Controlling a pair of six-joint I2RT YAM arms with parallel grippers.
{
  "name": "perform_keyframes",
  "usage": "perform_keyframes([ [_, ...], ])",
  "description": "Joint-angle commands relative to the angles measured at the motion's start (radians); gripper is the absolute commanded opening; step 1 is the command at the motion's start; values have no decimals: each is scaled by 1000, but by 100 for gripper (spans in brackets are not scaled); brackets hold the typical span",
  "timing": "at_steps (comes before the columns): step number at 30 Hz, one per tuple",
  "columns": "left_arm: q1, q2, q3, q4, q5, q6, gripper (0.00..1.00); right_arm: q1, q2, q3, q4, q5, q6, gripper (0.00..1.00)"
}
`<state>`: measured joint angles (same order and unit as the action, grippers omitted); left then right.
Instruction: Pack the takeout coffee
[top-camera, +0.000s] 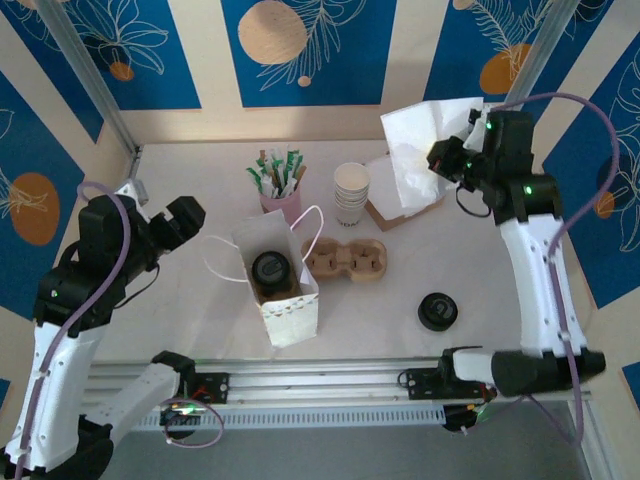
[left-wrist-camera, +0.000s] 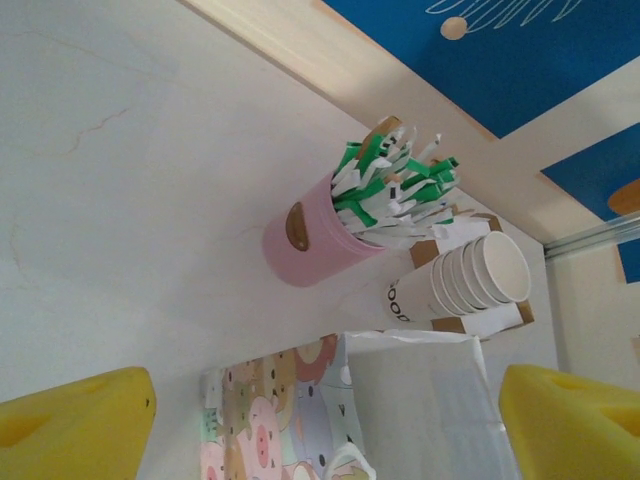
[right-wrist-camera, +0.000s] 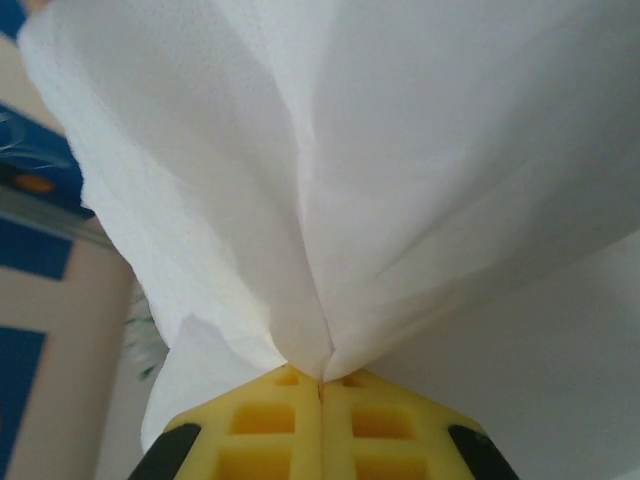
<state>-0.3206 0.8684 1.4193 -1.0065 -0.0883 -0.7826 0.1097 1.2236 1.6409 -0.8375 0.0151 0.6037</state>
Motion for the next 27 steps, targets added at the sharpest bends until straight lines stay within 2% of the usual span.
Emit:
perform_keyframes([
  [1, -5, 7, 18, 17, 75, 3, 89, 56, -102, -18, -65, 68, 103, 0],
  [5, -5, 4, 17, -12, 165, -22, 86, 172, -207, -7, -100, 131, 151, 0],
  [10, -5, 56, 87, -120, 297, -39, 77, 328, -282, 25, -156, 156, 240, 0],
  [14, -5, 45, 122, -221, 288, 2, 73, 506, -312, -11, -84, 200, 286, 0],
  [18, -5, -13, 91, -263, 265, 22, 71, 711, -235, 37, -9, 283, 261, 0],
  [22, -5, -22, 122, -361, 246, 48, 73, 914, -55, 169, 48, 374, 163, 0],
  [24, -5, -57, 97, -358, 237, 37, 72, 973, 25, 219, 94, 370, 132, 0],
  [27, -5, -98, 41, -332, 269, 4, 71, 1009, 86, 195, 205, 333, 217, 0],
])
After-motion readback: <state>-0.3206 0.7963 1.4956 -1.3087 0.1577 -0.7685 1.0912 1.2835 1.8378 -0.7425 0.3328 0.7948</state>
